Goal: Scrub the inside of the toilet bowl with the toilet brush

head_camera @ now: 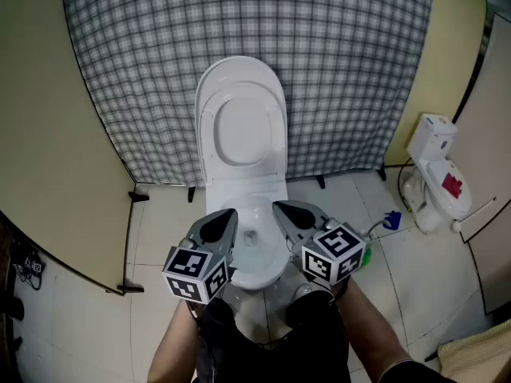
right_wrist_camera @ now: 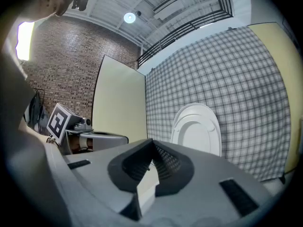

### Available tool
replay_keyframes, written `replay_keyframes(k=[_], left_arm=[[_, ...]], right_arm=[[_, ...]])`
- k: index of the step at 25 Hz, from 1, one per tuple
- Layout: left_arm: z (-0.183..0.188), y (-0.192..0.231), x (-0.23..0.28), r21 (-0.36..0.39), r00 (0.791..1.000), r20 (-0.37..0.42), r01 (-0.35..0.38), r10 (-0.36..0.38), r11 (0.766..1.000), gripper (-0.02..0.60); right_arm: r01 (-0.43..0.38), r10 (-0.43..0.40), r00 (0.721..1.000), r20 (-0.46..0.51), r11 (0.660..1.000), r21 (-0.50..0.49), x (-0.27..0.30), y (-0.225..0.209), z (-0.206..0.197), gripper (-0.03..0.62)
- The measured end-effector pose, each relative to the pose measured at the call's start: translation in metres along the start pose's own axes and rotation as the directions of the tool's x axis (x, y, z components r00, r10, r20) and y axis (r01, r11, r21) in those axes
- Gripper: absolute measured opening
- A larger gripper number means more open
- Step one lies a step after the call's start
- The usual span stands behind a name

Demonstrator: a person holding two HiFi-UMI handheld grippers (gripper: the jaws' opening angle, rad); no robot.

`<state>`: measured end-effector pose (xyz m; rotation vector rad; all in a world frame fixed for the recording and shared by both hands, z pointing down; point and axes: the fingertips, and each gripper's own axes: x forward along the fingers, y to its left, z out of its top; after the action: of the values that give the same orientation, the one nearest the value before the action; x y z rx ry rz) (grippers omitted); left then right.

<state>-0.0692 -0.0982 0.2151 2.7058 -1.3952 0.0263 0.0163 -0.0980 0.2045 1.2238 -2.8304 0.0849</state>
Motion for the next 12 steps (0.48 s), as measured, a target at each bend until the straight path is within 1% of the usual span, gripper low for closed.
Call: replay_keyframes(k=[12], left_arm=[[0.002, 0.005, 0.012, 0.0, 1.0, 0.001, 0.005, -0.005, 1.0, 0.011]], right_arm=[[0.014, -0.014, 1.0, -0.014, 1.0, -0.007, 0.003, -0.01, 0.001, 0.014]])
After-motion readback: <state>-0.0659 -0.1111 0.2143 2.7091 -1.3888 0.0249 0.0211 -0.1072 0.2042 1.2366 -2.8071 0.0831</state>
